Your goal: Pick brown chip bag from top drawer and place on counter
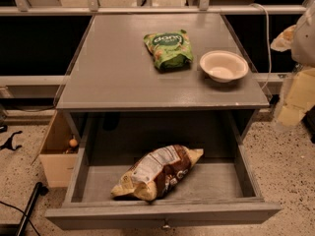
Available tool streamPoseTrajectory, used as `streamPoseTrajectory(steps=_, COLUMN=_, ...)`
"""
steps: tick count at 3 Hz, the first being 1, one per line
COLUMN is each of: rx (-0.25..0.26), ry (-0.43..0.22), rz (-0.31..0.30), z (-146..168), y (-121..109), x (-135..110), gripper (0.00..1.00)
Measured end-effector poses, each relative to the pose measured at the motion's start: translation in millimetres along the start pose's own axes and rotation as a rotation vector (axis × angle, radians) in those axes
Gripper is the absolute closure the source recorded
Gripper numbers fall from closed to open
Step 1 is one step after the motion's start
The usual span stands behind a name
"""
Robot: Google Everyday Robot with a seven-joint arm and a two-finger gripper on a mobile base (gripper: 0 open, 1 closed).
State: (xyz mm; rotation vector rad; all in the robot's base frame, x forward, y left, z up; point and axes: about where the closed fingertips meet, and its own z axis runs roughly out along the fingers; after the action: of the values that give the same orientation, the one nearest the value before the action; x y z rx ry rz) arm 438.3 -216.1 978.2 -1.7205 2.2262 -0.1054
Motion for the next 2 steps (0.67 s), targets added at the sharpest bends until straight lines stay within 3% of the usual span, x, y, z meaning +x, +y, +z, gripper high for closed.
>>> streamPoseTrajectory(steps=1, rx=0.0, ry=0.0, rz=0.0, z=0.0, y=0.0, x=0.0, gripper=0.0)
streamPoseTrajectory(steps=2, rx=-0.001, ry=-0.029, rz=-0.052, z=3.5, y=-0.1, x=1.5, gripper=0.0)
